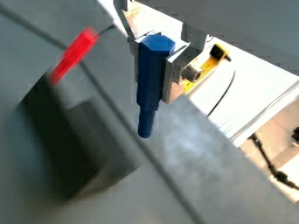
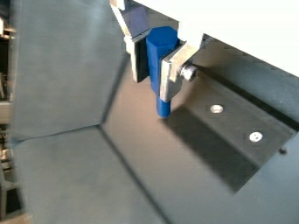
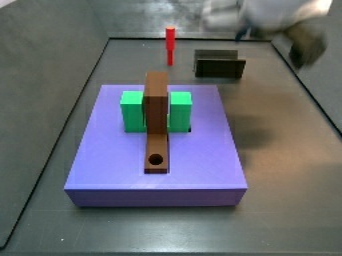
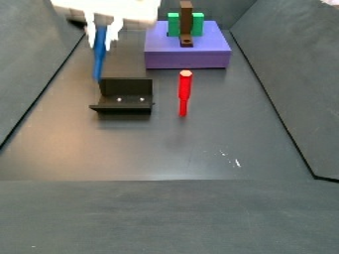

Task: Pick up the blue object. Move up. Place the blue object on the fixture. Regrasp the blue object. Move to above the board. Insert the blue object.
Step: Move to above the board.

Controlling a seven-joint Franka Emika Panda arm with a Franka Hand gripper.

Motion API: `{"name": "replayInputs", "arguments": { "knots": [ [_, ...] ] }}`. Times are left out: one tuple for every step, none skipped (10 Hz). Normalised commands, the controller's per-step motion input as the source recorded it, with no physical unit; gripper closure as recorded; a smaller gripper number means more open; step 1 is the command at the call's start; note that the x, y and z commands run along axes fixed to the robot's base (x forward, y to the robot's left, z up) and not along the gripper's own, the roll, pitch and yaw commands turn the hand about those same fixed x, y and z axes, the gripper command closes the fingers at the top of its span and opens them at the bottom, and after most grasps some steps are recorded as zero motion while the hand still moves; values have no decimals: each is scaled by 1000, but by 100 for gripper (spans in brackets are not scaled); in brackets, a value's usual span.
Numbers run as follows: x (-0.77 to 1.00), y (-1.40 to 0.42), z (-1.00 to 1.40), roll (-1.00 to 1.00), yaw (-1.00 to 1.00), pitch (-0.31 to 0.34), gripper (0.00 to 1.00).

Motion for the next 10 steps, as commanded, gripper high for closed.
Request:
{"name": "replayInputs", "arguments": {
  "knots": [
    [-7,25,1400,-115,7,-7,100],
    [2,17,1400,-80,3,4,100],
    [-1,18,1400,-21,-3,21,100],
    [0,10,1400,-4,0,13,100],
    [3,6,751,-19,-1,37,100],
    [19,2,381,1,4,50,100],
    [28,-22,180,17,24,58,100],
    [-1161,-1400,277,-1000,-197,188,100],
    [-1188,-1400,268,-1000,-191,182,100],
    [-1269,-1400,286,-1000,-178,172,100]
  ]
}}
